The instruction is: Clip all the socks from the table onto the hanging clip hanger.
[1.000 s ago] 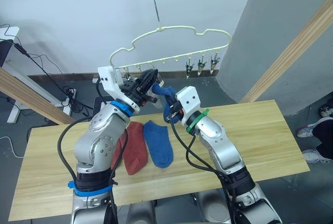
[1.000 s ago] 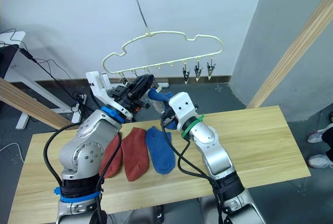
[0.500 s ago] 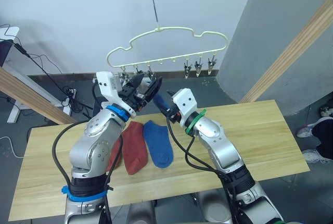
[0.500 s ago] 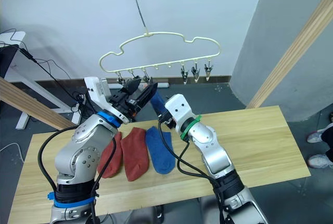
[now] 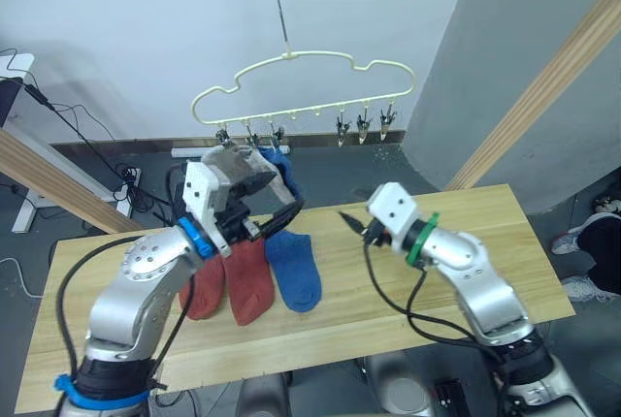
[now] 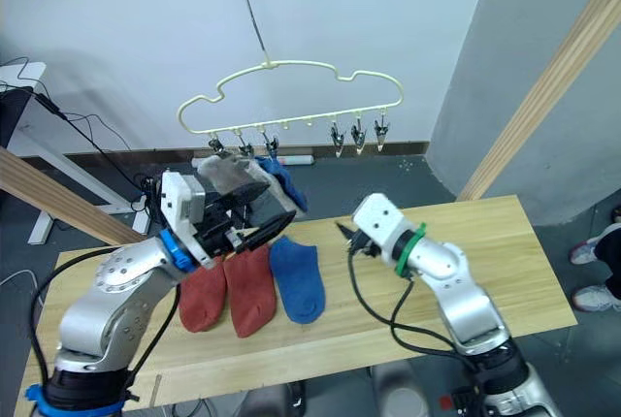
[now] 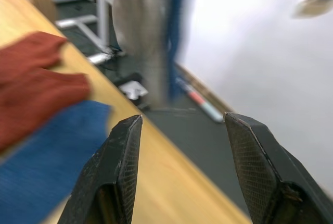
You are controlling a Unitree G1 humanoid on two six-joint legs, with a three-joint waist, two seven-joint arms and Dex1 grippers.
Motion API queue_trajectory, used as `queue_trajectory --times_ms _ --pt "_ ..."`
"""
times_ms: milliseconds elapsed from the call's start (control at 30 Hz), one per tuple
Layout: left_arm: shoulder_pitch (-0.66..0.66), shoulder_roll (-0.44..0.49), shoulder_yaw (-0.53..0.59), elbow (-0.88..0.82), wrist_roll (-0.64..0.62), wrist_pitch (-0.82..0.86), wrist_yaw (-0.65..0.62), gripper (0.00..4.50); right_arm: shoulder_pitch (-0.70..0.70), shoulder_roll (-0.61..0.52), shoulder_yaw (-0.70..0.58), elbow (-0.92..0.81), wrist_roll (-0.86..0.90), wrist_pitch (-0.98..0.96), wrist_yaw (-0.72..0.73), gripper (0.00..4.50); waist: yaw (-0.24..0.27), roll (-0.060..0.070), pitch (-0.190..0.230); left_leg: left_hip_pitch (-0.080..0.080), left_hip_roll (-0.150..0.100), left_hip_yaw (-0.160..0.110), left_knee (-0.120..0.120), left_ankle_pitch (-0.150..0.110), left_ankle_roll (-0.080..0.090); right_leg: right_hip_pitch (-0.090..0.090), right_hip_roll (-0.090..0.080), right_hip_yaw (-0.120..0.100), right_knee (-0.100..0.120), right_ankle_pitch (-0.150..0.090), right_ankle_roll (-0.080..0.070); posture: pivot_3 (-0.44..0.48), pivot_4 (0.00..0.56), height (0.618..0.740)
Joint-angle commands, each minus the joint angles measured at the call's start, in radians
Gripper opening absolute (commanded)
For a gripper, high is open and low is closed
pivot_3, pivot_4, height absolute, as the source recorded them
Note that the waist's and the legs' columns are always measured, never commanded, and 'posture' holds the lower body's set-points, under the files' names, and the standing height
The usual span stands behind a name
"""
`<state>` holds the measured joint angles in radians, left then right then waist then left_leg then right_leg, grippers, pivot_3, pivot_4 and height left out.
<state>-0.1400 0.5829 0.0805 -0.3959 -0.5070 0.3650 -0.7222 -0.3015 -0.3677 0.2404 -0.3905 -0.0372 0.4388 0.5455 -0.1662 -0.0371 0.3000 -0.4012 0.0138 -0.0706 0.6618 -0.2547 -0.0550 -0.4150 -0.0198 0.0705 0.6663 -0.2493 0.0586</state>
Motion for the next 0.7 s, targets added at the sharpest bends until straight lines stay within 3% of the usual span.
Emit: queue_trajectory --times_ms 33,167,700 --pt "0.014 0.038 0.022 -0.036 -0.009 -0.052 -0.081 3.80 -0.027 0.001 -0.048 -0.099 0.068 0.044 0.024 2.58 0.000 0.000 0.000 0.000 0.000 0.000 0.000 0.000 0.000 0.000 0.000 0.000 0.000 0.000 0.000 -0.251 0.212 0.740" --pt "0.037 0.108 0.027 -0.020 0.016 -0.137 -0.198 3.80 -0.095 -0.005 -0.103 -0.130 0.123 0.100 0.025 2.58 -0.005 0.001 -0.001 0.000 0.000 0.001 0.000 0.000 0.000 -0.001 0.000 0.001 0.001 0.000 0.000 -0.248 0.203 0.740" --pt "-0.014 0.074 -0.005 -0.031 0.026 -0.108 -0.145 3.80 -0.180 0.070 -0.081 -0.047 0.144 0.130 -0.050 2.58 -0.002 0.001 -0.018 0.000 0.000 0.001 0.000 0.000 0.000 -0.001 0.000 0.000 0.002 0.000 0.000 -0.235 0.198 0.740"
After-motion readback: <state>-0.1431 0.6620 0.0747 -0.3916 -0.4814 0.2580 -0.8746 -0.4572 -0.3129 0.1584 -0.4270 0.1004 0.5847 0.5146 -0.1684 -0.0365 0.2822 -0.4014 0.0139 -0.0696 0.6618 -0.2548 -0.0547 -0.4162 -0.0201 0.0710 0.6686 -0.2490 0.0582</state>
